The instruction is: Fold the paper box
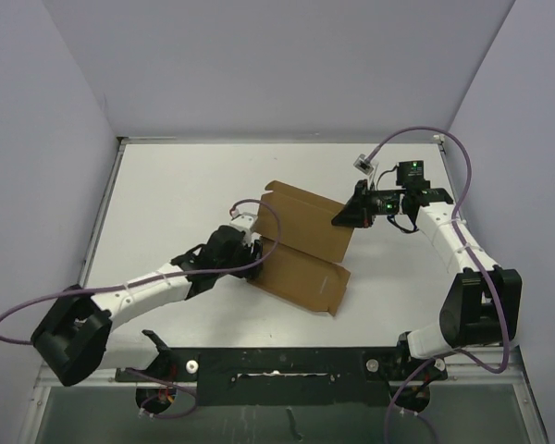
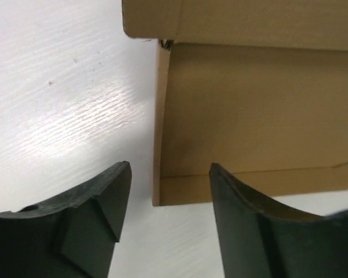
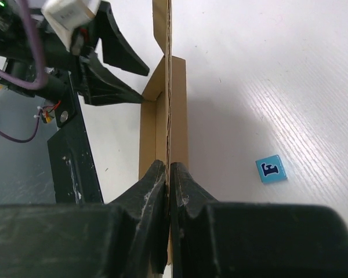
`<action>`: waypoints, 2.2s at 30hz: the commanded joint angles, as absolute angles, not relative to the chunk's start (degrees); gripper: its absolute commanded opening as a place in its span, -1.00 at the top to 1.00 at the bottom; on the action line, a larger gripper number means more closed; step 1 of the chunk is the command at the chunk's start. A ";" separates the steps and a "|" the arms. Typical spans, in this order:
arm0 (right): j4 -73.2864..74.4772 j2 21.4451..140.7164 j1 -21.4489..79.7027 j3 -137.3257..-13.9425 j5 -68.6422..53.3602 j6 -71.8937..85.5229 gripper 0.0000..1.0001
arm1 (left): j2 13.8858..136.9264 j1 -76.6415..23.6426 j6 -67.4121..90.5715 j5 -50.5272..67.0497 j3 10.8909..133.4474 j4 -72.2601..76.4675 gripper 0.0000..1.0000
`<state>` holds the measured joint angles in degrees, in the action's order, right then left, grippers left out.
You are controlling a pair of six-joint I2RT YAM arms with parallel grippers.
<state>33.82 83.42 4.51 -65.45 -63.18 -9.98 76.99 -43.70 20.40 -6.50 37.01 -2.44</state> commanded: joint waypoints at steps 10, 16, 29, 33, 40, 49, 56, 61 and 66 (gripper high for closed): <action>38.92 85.73 4.42 -67.14 -69.69 -18.30 1.00 | 60.34 -16.40 28.00 39.86 42.90 3.75 -0.68; 42.04 85.77 5.07 -68.69 -72.58 -22.69 1.00 | 74.09 -13.44 28.47 52.88 53.95 8.92 -0.70; 47.36 85.86 6.92 -70.94 -75.67 -29.40 1.00 | 85.85 -19.85 22.78 57.54 57.43 16.60 -0.37; 48.72 86.00 7.56 -71.43 -75.45 -30.89 1.00 | 88.19 -20.83 22.97 58.90 58.79 17.35 0.14; 49.49 85.44 7.63 -71.59 -74.71 -31.77 1.00 | 89.22 -20.83 23.64 61.73 59.83 17.62 1.00; 50.54 82.99 6.04 -72.21 -72.20 -33.18 0.22 | 79.80 -18.80 28.89 55.23 49.03 30.44 1.00; 41.67 75.58 1.40 -63.63 -65.05 -30.91 -0.27 | 63.71 -18.65 29.64 39.35 33.97 36.83 1.00; 28.79 70.82 3.44 -52.76 -60.59 -28.60 -0.15 | 55.91 -20.22 30.18 28.95 25.01 37.95 1.00; 18.72 71.22 8.54 -48.46 -51.37 -27.19 0.77 | 53.82 -22.21 32.13 24.66 20.28 38.47 1.00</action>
<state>30.92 71.57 5.43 -49.28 -59.53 -28.69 55.57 -20.99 30.04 31.79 22.37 34.06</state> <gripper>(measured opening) 0.226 0.023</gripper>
